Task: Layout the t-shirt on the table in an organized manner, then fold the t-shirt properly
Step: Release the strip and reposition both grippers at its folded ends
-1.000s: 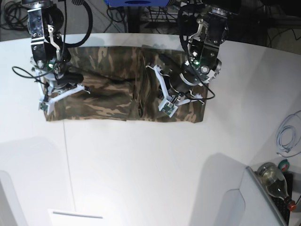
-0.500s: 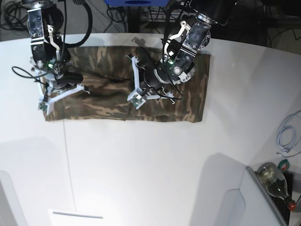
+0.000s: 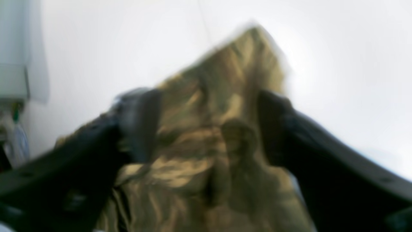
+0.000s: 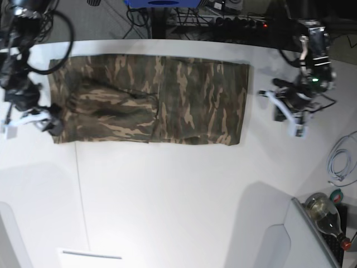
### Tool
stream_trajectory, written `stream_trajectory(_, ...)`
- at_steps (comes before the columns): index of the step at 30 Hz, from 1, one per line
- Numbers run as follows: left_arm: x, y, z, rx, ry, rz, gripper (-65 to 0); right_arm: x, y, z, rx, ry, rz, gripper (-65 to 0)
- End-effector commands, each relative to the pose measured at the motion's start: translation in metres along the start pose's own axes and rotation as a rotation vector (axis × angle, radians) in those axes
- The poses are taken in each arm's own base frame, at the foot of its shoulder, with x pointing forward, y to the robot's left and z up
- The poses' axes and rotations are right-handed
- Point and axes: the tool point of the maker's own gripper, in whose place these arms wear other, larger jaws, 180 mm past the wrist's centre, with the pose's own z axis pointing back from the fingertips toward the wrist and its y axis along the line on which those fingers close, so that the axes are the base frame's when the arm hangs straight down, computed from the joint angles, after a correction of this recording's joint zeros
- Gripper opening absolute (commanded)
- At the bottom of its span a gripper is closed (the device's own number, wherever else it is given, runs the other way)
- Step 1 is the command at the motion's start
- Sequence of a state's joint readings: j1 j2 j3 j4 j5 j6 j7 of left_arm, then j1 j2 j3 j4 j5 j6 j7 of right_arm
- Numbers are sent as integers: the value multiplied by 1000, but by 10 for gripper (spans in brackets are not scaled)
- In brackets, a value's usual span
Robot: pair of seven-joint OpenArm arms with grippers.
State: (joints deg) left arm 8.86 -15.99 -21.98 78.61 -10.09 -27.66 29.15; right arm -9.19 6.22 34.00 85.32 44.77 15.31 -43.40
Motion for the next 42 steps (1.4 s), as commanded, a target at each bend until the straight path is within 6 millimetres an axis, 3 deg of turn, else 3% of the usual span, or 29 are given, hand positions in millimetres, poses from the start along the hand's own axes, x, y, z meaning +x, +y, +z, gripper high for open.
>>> stream_trajectory(1,2,10,3,3,-22,2,-650,8,-3,1,21,-13,6,-147)
stream_trajectory(4,-14,20,0,0,-29,15,-650,12,-24,-5,41,9,19,-126)
stream_trajectory(7,-23,7,-7,-37,-46,20,-650,6,-41,-10,51,63,32,-126)
stream_trajectory(12,-32,-16,-17,-93,-27,13,-650,-29,-52,-15,70,178,3,-128)
stream_trajectory(14,-35,-36,-22,-133,-17,1,-650,-43,-53,-16,82,217,-2,-128)
stream_trajectory(17,-26,-60,-31,-183,-31,-8,-650,-70,-37,-22,139,297,45,-128)
stream_trajectory(22,-21,-74,-34,-208,-43,-9,-650,-110,-13,-25,222,410,128,-132)
stream_trajectory(27,-11,-77,-38,-212,-58,-5,-650,-133,0,-26,253,465,142,-254)
stream_trajectory(34,-13,-79,-38,-214,-55,-5,-650,-122,7,-33,264,440,151,-308)
stream_trajectory(36,-14,-79,-38,-215,-52,-2,-650,-113,11,-37,271,423,163,-402)
stream_trajectory(39,-13,-87,-40,-232,-49,-14,-650,-105,19,-42,285,417,178,-618)
stream_trajectory(40,-15,-96,-41,-254,-41,-29,-650,-104,21,-43,285,421,179,-650)
stream_trajectory(42,-16,-111,-41,-290,-36,-56,-650,-100,24,-44,271,425,173,-632)
